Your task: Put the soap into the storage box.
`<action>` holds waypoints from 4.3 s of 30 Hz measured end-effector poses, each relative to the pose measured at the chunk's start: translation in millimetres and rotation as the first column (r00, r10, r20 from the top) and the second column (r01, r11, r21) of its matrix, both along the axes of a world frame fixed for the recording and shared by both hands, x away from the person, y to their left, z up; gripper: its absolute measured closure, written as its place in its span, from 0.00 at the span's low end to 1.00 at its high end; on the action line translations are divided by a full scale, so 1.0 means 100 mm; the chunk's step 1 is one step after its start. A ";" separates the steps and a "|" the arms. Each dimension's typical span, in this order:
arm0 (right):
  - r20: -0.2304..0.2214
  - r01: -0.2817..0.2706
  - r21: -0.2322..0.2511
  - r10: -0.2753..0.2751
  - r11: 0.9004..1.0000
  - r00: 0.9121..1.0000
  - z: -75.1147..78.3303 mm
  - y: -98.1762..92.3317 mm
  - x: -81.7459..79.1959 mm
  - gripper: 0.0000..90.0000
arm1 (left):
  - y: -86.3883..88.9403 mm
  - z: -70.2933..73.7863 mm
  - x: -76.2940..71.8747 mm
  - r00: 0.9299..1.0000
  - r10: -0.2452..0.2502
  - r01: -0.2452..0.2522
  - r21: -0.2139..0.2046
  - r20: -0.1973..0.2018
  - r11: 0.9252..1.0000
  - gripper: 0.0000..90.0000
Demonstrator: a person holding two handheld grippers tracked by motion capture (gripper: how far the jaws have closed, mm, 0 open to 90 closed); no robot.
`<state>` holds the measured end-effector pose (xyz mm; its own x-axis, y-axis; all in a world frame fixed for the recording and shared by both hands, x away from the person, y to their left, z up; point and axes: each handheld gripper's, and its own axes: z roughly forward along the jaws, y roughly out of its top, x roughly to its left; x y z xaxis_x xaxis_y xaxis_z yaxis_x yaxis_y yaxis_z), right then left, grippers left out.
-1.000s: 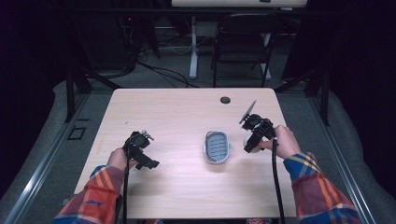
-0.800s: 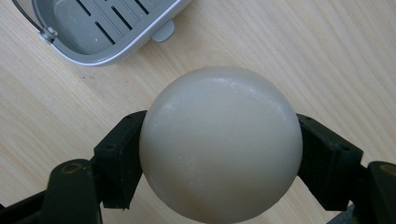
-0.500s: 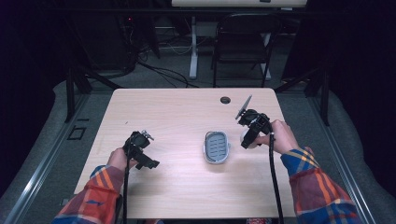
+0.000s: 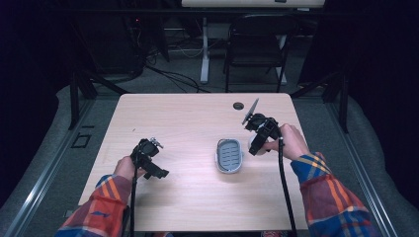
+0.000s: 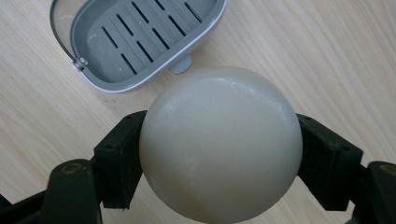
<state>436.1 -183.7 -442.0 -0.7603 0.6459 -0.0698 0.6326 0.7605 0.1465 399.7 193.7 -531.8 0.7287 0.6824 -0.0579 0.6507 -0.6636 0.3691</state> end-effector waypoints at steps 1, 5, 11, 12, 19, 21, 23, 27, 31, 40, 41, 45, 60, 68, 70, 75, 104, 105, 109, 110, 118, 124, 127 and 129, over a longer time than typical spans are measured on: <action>0.003 0.002 0.014 -0.002 1.000 1.000 -0.01 0.02 0.00 0.27 | 0.00 0.00 0.00 1.000 0.003 -0.003 -0.001 0.000 1.000 0.00; -0.002 -0.009 0.009 0.009 1.000 1.000 -0.01 0.10 0.01 0.27 | 0.01 0.00 0.00 1.000 0.002 -0.002 -0.004 0.002 1.000 0.00; -0.008 -0.030 0.015 0.030 0.999 1.000 -0.04 0.23 0.06 0.27 | 0.01 0.00 0.00 1.000 0.000 0.000 -0.006 0.002 1.000 0.00; -0.009 -0.036 0.014 0.036 0.999 0.999 -0.05 0.25 0.06 0.27 | 0.01 0.00 0.00 1.000 0.001 -0.001 -0.006 0.002 1.000 0.00; -0.022 -0.059 0.017 0.059 0.998 0.998 -0.14 0.39 0.11 0.27 | 0.02 0.00 0.00 1.000 0.008 -0.008 -0.010 0.000 1.000 0.00; -0.030 -0.065 0.010 0.065 0.998 0.997 -0.15 0.43 0.13 0.27 | 0.02 0.00 0.00 1.000 0.006 -0.006 -0.011 0.000 1.000 0.00; -0.031 -0.072 0.007 0.072 0.997 0.997 -0.16 0.47 0.14 0.27 | 0.02 0.00 0.01 1.000 0.004 -0.004 -0.009 0.003 1.000 0.00; -0.032 -0.083 0.002 0.083 0.997 0.996 -0.19 0.54 0.16 0.27 | 0.02 0.01 0.00 1.000 0.004 -0.004 -0.011 0.003 1.000 0.00; -0.039 -0.091 0.002 0.091 0.996 0.995 -0.23 0.61 0.17 0.27 | 0.02 0.01 0.00 1.000 0.001 -0.001 -0.012 0.003 1.000 0.00; -0.056 -0.115 0.005 0.115 0.993 0.992 -0.34 0.73 0.21 0.27 | 0.02 0.01 0.00 1.000 0.002 -0.001 -0.013 0.003 1.000 0.00; -0.056 -0.115 0.005 0.115 0.993 0.992 -0.34 0.73 0.21 0.27 | 0.02 0.01 0.00 1.000 0.002 -0.001 -0.013 0.003 1.000 0.00; -0.060 -0.115 0.013 0.116 0.993 0.991 -0.40 0.76 0.22 0.27 | 0.02 0.01 0.00 1.000 0.001 -0.001 -0.013 0.003 1.000 0.00; -0.071 -0.112 0.002 0.112 0.994 0.991 -0.55 0.75 0.23 0.27 | 0.02 0.01 0.00 1.000 0.001 -0.001 -0.015 -0.001 1.000 0.00; -0.072 -0.111 -0.015 0.109 0.994 0.991 -0.61 0.76 0.24 0.27 | 0.02 0.01 0.00 1.000 0.000 0.000 -0.014 -0.001 1.000 0.00; -0.069 -0.109 -0.020 0.107 0.994 0.992 -0.62 0.76 0.24 0.27 | 0.02 0.01 0.00 1.000 -0.004 0.004 -0.012 0.001 1.000 0.00; -0.064 -0.098 -0.024 0.096 0.995 0.993 -0.64 0.77 0.24 0.27 | 0.02 0.01 0.00 1.000 -0.004 0.004 -0.012 0.001 1.000 0.00; -0.049 -0.088 -0.020 0.087 0.996 0.995 -0.59 0.67 0.21 0.21 | 0.02 0.01 0.00 1.000 -0.005 0.005 -0.009 -0.003 1.000 0.00; -0.049 -0.088 -0.020 0.087 0.996 0.995 -0.59 0.67 0.21 0.21 | 0.02 0.01 0.00 1.000 -0.005 0.005 -0.009 -0.003 1.000 0.00; -0.033 -0.088 -0.001 0.087 0.996 0.996 -0.52 0.63 0.18 0.16 | 0.02 0.01 0.00 1.000 -0.004 0.004 -0.009 -0.002 1.000 0.00; -0.029 -0.084 0.009 0.085 0.996 0.996 -0.51 0.62 0.17 0.16 | 0.02 0.01 0.00 1.000 -0.005 0.005 -0.009 -0.003 1.000 0.00; 0.000 -0.076 0.055 0.076 0.996 0.997 -0.36 0.48 0.09 0.07 | 0.02 0.01 0.00 1.000 -0.005 0.005 -0.009 -0.004 1.000 0.00; 0.024 -0.067 0.067 0.065 0.996 0.998 -0.27 0.33 0.02 0.02 | 0.01 0.00 0.00 1.000 -0.004 0.004 -0.009 -0.004 1.000 0.00; 0.032 -0.060 0.070 0.058 0.996 0.998 -0.22 0.25 -0.02 0.00 | 0.01 0.01 0.00 1.000 -0.005 0.005 -0.009 -0.003 1.000 0.00; 0.043 -0.045 0.083 0.042 0.996 0.998 -0.21 0.20 -0.05 0.00 | 0.01 0.00 0.00 1.000 -0.004 0.004 -0.008 -0.003 1.000 0.00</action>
